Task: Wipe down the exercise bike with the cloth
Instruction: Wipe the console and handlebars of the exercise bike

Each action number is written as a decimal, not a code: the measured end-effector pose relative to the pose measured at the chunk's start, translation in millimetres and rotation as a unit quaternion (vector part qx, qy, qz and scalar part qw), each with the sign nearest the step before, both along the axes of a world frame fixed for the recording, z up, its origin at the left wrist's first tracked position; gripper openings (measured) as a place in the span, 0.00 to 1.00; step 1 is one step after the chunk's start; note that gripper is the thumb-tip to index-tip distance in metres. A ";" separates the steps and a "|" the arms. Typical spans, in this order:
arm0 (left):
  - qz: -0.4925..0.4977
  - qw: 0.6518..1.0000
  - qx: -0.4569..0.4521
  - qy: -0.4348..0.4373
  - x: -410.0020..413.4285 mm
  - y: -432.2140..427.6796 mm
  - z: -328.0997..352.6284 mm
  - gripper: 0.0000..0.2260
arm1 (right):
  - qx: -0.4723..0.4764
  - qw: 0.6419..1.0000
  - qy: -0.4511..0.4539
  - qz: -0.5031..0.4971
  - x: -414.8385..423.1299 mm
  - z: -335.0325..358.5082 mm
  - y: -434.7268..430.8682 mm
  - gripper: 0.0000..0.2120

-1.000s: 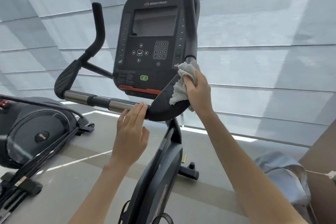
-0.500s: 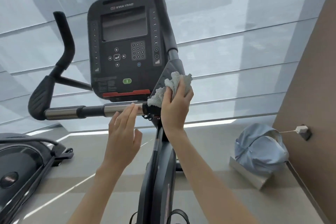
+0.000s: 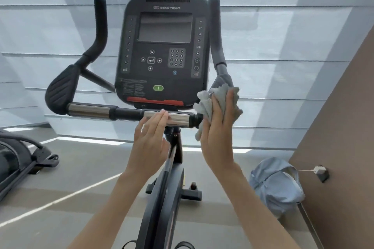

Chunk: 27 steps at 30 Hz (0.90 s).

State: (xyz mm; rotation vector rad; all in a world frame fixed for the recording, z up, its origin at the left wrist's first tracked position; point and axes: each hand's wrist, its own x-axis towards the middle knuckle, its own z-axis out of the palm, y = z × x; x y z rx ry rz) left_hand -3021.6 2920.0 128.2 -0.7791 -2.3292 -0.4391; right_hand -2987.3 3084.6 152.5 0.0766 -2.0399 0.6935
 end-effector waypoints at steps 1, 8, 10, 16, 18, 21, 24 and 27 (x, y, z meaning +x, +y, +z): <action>0.001 1.000 0.002 0.002 -1.4 0.5 0.6 0.26 | 0.006 1.000 0.010 0.024 -7.3 17.5 11.4 0.20; 0.009 1.000 0.004 0.012 -9.5 4.5 0.0 0.27 | 0.172 0.956 -0.224 0.074 -89.8 89.1 88.7 0.11; 0.013 1.000 -0.002 0.009 -10.3 4.6 -2.0 0.28 | 0.192 0.940 -0.276 0.058 -99.4 86.6 92.4 0.09; 0.024 1.000 -0.010 0.003 -11.4 5.3 -4.5 0.29 | 0.230 0.950 -0.209 0.027 -76.8 61.0 79.6 0.13; 0.024 1.000 -0.007 -0.001 -10.7 5.9 -4.7 0.29 | 0.235 0.950 -0.203 0.028 -59.8 53.4 69.2 0.15; 0.024 1.000 0.002 -0.004 -9.3 6.9 -4.7 0.29 | 0.264 0.938 -0.224 0.011 -36.4 37.9 54.1 0.17; 0.021 1.000 0.005 -0.001 -8.1 6.9 -3.6 0.29 | 0.281 0.935 -0.215 0.012 -8.4 27.1 35.6 0.17; 0.016 1.000 0.002 0.005 -8.8 5.0 -2.7 0.28 | 0.270 0.939 -0.193 0.088 14.6 30.1 33.4 0.17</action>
